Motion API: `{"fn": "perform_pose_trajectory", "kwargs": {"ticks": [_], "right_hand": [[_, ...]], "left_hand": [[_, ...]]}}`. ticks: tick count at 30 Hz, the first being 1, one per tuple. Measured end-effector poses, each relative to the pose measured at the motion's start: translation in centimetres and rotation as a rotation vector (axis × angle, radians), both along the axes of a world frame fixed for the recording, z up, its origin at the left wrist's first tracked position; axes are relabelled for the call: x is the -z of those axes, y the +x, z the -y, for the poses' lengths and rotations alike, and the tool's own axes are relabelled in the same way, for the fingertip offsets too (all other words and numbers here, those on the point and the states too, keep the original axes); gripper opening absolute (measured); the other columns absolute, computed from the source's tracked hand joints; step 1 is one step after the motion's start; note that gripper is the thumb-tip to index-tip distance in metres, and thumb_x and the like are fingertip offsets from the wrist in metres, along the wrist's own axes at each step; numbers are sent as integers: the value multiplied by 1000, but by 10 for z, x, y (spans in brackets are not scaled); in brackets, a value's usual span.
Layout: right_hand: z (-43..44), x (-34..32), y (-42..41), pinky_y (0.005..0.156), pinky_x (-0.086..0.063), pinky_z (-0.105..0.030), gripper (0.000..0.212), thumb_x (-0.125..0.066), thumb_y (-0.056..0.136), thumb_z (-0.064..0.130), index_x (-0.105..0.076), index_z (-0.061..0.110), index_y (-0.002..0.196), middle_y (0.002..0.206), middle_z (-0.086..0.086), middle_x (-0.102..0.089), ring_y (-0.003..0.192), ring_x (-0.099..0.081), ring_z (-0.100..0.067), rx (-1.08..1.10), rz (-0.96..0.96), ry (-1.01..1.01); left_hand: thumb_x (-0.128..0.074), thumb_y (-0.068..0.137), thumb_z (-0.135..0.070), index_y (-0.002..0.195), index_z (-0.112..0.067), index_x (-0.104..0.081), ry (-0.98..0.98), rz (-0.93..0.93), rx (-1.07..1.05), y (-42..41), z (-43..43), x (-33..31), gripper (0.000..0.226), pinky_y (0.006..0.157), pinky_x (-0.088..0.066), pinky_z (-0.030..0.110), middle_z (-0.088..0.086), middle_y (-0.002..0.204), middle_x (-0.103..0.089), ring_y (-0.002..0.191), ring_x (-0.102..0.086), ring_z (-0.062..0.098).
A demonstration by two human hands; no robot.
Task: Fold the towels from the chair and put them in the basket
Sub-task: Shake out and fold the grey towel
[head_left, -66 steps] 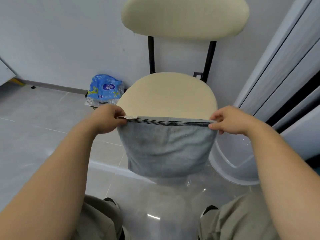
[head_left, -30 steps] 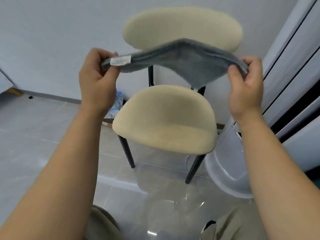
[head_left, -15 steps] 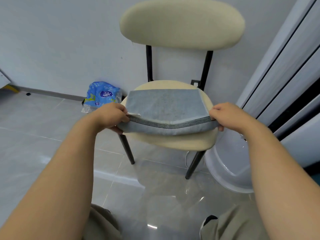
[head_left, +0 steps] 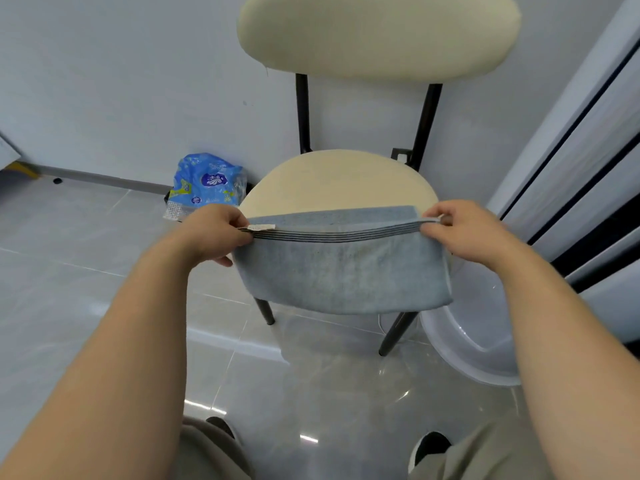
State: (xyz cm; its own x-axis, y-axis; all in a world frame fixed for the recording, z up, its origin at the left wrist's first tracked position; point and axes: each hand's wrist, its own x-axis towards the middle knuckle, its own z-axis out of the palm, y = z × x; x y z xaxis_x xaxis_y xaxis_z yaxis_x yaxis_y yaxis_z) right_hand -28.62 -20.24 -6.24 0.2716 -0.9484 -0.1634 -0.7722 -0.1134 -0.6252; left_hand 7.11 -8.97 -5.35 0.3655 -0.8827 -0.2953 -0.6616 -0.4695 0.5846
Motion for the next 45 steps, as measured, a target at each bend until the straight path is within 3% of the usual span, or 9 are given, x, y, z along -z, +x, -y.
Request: {"fn": "perform_pose_trajectory", "kwargs": {"ticks": [4, 10, 15, 22, 27, 31, 36, 41, 45], "right_hand": [[18, 23, 15, 69, -44, -27, 13, -67, 93, 30, -67, 29, 106, 89, 8, -64, 82, -60, -14, 84, 146, -178], [42, 51, 35, 77, -45, -30, 14, -63, 96, 31, -65, 31, 109, 91, 11, -62, 82, -58, -15, 231, 244, -325], [58, 83, 43, 90, -40, -35, 17, -59, 98, 27, -64, 17, 111, 120, -7, -60, 112, -52, -30, 195, 1, -295], [57, 83, 43, 98, -39, -41, 12, -55, 99, 29, -58, 24, 110, 107, 1, -61, 118, -42, -27, 109, -25, -190], [51, 62, 40, 84, -53, -39, 12, -74, 88, 21, -67, 21, 97, 97, 2, -68, 89, -64, -22, 172, 269, -137], [46, 39, 36, 84, -57, -42, 17, -84, 77, 15, -73, 19, 91, 87, -3, -72, 76, -64, -18, 230, 456, -65], [28, 0, 28, 93, -57, -37, 22, -83, 74, 4, -74, 21, 83, 101, -8, -74, 90, -67, -16, 201, 629, 4], [-3, -35, 7, 80, -52, -30, 20, -72, 85, -3, -63, 15, 85, 92, -5, -69, 87, -65, -16, 83, 731, 80], [-30, -49, -13, 74, -51, -31, 15, -67, 90, 2, -59, 15, 89, 90, -5, -68, 83, -65, -17, 31, 814, 159]], "left_hand": [[-63, 91, -18, 86, -20, -68, -115, 125, -9, 9, 9, 22, 8, 70, -60, 40, 4, 82, -67, 71, -66, 25], [-65, 93, -23, 104, -18, -70, -276, 192, -72, 15, 31, 47, 13, 82, -42, 32, -3, 96, -66, 94, -59, 20], [-62, 97, -20, 113, -11, -69, -240, 265, -52, 12, 43, 63, 20, 82, -36, 28, 5, 106, -66, 92, -50, 17], [-60, 96, -17, 114, -6, -68, -219, 321, -38, 15, 55, 70, 22, 89, -42, 37, 15, 118, -65, 111, -57, 34], [-64, 94, -18, 108, -10, -70, -218, 322, -1, 18, 50, 63, 18, 87, -46, 39, 12, 113, -67, 105, -59, 32], [-67, 92, -21, 101, -18, -73, -230, 319, 4, 20, 39, 40, 11, 77, -42, 33, -1, 97, -67, 92, -57, 21], [-69, 90, -18, 94, -22, -73, -254, 254, -7, 10, 20, 0, 7, 72, -40, 30, -4, 83, -65, 85, -60, 20], [-73, 85, -17, 84, -25, -71, -237, 211, -8, 11, -15, -34, 8, 70, -52, 34, 1, 89, -70, 80, -63, 23], [-77, 81, -15, 77, -22, -73, -256, 108, 34, 8, -41, -52, 9, 59, -43, 27, -6, 73, -70, 65, -58, 14]]}}
